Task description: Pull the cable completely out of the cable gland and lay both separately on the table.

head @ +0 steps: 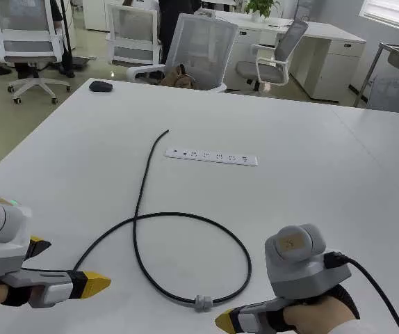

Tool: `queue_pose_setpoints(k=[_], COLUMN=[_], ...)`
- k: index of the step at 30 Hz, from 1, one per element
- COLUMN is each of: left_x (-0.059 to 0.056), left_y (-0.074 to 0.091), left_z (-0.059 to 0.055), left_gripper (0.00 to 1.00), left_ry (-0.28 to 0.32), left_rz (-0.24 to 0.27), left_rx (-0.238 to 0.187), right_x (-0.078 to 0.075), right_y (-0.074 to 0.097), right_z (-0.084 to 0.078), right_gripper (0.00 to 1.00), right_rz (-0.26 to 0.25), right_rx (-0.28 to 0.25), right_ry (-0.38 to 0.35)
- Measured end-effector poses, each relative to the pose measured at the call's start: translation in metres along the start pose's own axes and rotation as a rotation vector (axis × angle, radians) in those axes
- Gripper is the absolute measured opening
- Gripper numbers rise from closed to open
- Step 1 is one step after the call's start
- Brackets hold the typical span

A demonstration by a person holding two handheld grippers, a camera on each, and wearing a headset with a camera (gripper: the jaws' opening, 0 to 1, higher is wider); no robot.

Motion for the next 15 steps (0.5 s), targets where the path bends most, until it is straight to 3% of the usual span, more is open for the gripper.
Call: queue_pose_setpoints(k=[15], left_x=[-0.0015], left_y=[-0.0005], left_z=[-0.0003], left_gripper=[0.80], left_ry=[-0.028], left_rz=[0.001], left_rx=[0.011], right_x=[0.0002], right_y=[0.0015], right_z=[0.0018], right_gripper=[0.79], right_rz=[0.003], right_rx=[-0.013], right_ry=[0.004])
Point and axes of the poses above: the centre of the closed fingertips' face, and the gripper's own axes: y roughly backward along the fingers, x roughly to its left, z roughly out of its top, the point moved 3 cm from there along y, roughly backward along the fingers, and after that the axes turned 8 degrees about -z, right-handed, at the moved point
